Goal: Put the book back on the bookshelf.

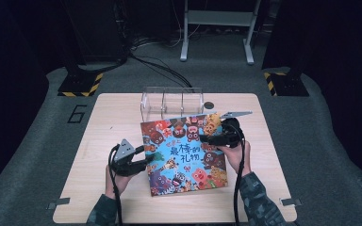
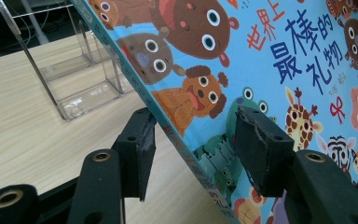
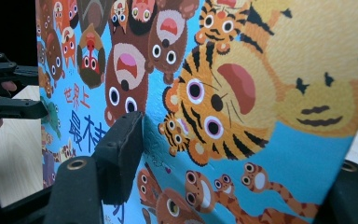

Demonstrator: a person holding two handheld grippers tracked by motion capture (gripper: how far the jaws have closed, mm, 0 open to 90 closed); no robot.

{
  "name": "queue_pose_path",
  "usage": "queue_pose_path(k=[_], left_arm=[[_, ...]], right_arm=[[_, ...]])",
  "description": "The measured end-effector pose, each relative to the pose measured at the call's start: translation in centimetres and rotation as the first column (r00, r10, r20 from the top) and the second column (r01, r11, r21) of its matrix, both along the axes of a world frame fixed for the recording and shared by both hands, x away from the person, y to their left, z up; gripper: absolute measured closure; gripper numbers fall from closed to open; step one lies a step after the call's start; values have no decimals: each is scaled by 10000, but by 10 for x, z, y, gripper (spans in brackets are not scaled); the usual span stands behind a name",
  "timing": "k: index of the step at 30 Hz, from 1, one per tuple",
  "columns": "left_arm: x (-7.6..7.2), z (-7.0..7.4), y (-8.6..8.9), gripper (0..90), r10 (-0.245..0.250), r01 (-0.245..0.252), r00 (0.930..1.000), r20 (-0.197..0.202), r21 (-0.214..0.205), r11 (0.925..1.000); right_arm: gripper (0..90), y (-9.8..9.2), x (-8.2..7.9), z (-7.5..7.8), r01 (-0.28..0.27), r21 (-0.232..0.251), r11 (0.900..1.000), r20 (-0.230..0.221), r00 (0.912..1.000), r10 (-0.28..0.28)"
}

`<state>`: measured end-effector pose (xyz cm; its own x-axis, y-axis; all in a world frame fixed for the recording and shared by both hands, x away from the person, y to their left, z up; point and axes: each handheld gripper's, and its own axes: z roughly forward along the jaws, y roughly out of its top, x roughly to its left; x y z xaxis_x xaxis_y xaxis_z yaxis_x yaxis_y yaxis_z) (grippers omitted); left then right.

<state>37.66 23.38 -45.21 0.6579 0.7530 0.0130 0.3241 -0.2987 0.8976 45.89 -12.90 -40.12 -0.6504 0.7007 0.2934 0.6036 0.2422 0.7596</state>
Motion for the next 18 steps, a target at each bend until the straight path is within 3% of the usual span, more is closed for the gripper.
queue_pose_path(k=[3, 5, 10, 13, 18], left_arm=[[-1, 1, 1, 494, -45, 45, 10000, -47, 31, 10000], [-1, 2, 2, 503, 30, -30, 9999, 134, -24, 10000], [2, 3, 5, 508, -116, 117, 9998, -162, 44, 9999], [2, 3, 8, 520, -213, 210, 9995, -218, -154, 9997], [0, 5, 8, 537, -216, 215, 9998, -21, -218, 9995]], right_arm=[[345, 1, 0, 1, -52, -30, 10000, 79, 10000, 53], [342, 2, 0, 3, -49, -82, 10000, 125, 9999, 50], [322, 6, 1, 5, -61, -318, 9995, 273, 9996, 70], [322, 7, 1, 6, -105, -307, 9995, 292, 9995, 114], [322, 7, 1, 7, -125, -263, 9996, 352, 9993, 134]])
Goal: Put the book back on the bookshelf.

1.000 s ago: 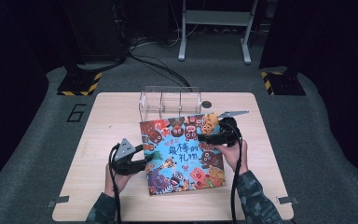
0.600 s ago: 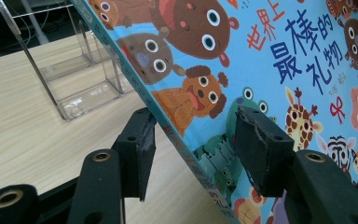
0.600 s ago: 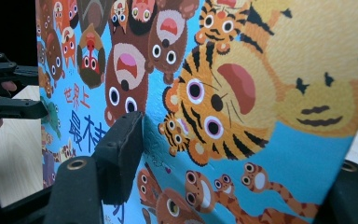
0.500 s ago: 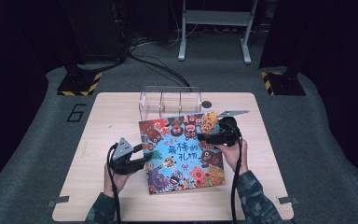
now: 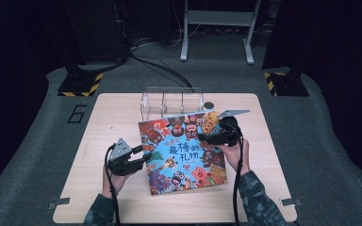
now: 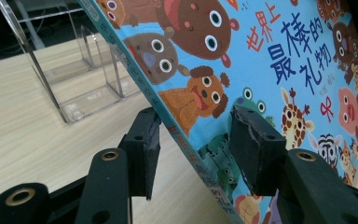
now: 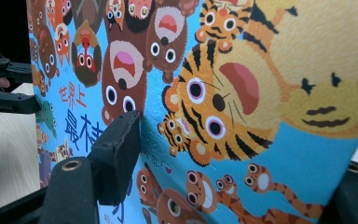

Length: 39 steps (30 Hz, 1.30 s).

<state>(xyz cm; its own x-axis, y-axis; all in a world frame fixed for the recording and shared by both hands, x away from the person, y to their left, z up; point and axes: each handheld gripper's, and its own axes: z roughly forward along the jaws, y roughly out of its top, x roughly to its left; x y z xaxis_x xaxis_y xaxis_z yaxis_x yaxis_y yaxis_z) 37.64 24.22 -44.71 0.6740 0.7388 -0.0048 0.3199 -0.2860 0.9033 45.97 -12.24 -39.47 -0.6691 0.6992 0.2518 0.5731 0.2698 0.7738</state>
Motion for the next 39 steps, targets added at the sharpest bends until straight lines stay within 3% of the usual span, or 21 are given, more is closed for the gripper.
queue_pose_path(k=[5, 16, 26, 31, 35, 39], left_arm=[[0, 2, -1, 538, 11, -11, 10000, 21, 106, 9999], [-1, 10, -5, 538, 130, -165, 9980, 625, 549, 9984], [-2, 13, -3, 551, -114, 69, 9959, 902, 503, 9987], [-2, 16, -3, 567, -98, 52, 9954, 951, 489, 9988], [-2, 18, -2, 577, -34, -51, 9909, 1346, 629, 9980], [-2, 20, -2, 593, -58, -52, 9886, 1502, 729, 9973]], right_arm=[[321, 0, 0, 1, -84, 24, 10000, 294, 9995, 83], [311, 0, -4, 5, -4, -106, 9999, 679, 9977, 11], [311, 0, -9, 9, -137, -66, 9999, 1358, 9906, 145], [312, -1, -7, 10, -177, 59, 9998, 1385, 9902, 167], [312, 1, -8, 13, -173, 42, 9998, 1544, 9879, 165], [312, 0, -8, 14, -201, 117, 9997, 1670, 9858, 179]])
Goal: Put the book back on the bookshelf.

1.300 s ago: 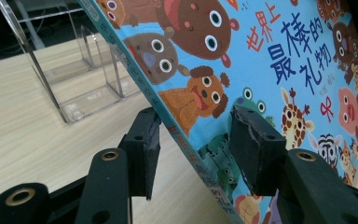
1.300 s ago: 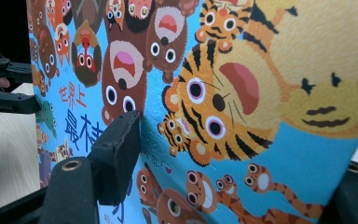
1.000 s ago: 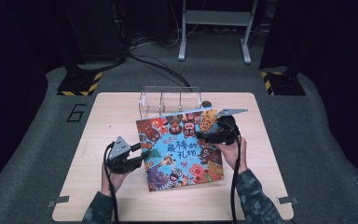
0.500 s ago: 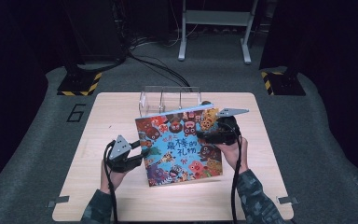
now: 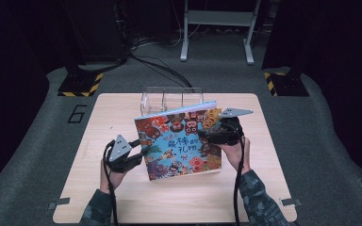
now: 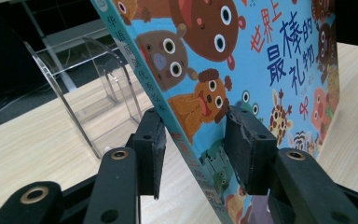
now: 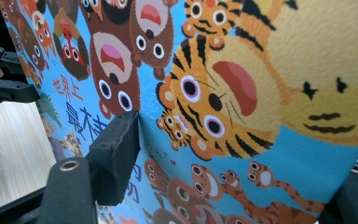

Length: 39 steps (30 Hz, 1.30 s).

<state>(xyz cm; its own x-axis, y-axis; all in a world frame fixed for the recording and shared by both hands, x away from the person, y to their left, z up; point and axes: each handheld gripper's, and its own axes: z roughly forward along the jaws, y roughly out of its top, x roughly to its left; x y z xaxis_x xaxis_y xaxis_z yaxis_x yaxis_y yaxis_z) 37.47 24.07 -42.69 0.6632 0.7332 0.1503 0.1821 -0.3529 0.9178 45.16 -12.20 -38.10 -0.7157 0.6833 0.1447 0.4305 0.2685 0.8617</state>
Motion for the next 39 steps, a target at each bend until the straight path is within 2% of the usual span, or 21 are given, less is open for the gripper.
queue_pose_path(k=[3, 7, 8, 9, 16, 19, 20, 21, 22, 23, 25, 27, 29, 34, 37, 39], left_arm=[[1, 0, 3, 615, -181, 180, 9998, -18, -244, 9995], [-3, -1, 5, 641, -617, 625, 9980, 162, -574, 9964], [-3, 0, 5, 645, -645, 651, 9978, 129, -577, 9962], [-3, -1, 4, 643, -564, 579, 9981, 257, -626, 9964], [-7, 1, 2, 640, -499, 508, 9983, 306, -313, 9982], [-8, 1, 0, 646, -332, 308, 9941, 1028, 243, 9992], [-8, 1, 0, 650, -332, 308, 9941, 1028, 243, 9992], [-10, 2, 1, 658, -358, 300, 9921, 1200, 497, 9983], [-9, 1, 3, 661, -442, 411, 9923, 1155, 292, 9987], [-9, -1, 5, 666, -518, 533, 9933, 1029, -116, 9985], [-6, -2, 6, 659, -591, 644, 9937, 955, -531, 9965], [-5, -2, 7, 649, -581, 637, 9938, 943, -572, 9963], [-4, -4, 9, 645, -767, 843, 9938, 808, -957, 9918], [-4, -3, 10, 618, -937, 1004, 9935, 652, -1087, 9890], [0, -7, 14, 599, -1303, 1390, 9898, 585, -1853, 9728], [2, -8, 16, 582, -1515, 1602, 9868, 567, -2112, 9642]], right_arm=[[313, 0, -1, 2, -83, -75, 9999, 90, 9999, 83], [334, -6, 1, 0, -524, 3, 9986, 149, 9985, 524], [334, -7, 1, -1, -534, 61, 9986, 86, 9985, 534], [338, -8, 1, -1, -619, 71, 9981, 75, 9981, 618], [338, -9, -1, -2, -610, 104, 9981, 108, 9981, 609], [336, -8, 0, -3, -592, 235, 9980, 126, 9982, 589], [334, -8, 1, -4, -671, 277, 9974, 161, 9976, 667], [336, -8, 1, -5, -752, 336, 9966, 149, 9971, 748], [340, -8, 1, -7, -848, 328, 9959, 150, 9963, 843], [339, -8, 0, -7, -867, 366, 9956, 194, 9961, 860], [339, -8, 0, -7, -853, 366, 9957, 246, 9961, 844], [345, -8, 0, -8, -855, 366, 9957, 264, 9961, 845], [355, -9, 0, -8, -956, 398, 9946, 264, 9952, 946], [361, -11, -4, -8, -982, 407, 9943, 334, 9947, 969], [360, -10, -3, -8, -965, 434, 9944, 332, 9949, 951], [361, -10, -3, -8, -949, 454, 9945, 319, 9951, 935]])
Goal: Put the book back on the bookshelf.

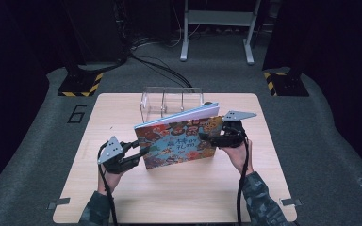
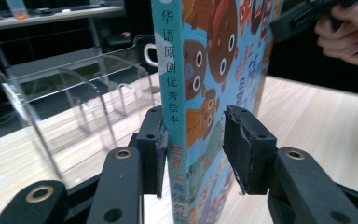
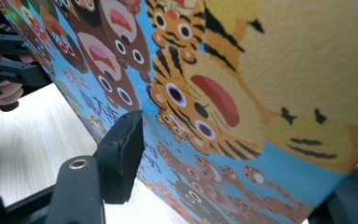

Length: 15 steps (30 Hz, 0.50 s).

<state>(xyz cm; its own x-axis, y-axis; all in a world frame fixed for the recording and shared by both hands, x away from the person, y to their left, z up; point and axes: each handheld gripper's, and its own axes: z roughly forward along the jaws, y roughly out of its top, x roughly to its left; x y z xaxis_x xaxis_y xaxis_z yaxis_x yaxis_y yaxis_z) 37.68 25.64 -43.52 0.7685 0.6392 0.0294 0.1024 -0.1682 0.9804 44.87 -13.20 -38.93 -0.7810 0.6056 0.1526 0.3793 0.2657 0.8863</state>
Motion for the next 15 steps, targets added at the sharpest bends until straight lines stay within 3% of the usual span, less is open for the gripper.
queue_pose_path(k=[7, 10, 13, 15], left_arm=[[3, -1, 0, 501, -204, 199, 9996, -203, -218, 9996], [5, 2, 1, 500, -259, 253, 9984, -497, -144, 9996], [5, 3, 0, 527, -215, 214, 9988, -433, -35, 9998], [7, 5, 3, 536, -383, 371, 9964, -762, -171, 9992]], right_arm=[[381, -1, -1, 1, -12, -33, 10000, 42, 10000, 12], [379, 0, -2, 1, 38, -31, 10000, 21, 10000, -38], [375, 0, -1, 1, 60, -34, 10000, -30, 10000, -60], [374, 0, -1, 1, 75, -28, 10000, -43, 10000, -75]])
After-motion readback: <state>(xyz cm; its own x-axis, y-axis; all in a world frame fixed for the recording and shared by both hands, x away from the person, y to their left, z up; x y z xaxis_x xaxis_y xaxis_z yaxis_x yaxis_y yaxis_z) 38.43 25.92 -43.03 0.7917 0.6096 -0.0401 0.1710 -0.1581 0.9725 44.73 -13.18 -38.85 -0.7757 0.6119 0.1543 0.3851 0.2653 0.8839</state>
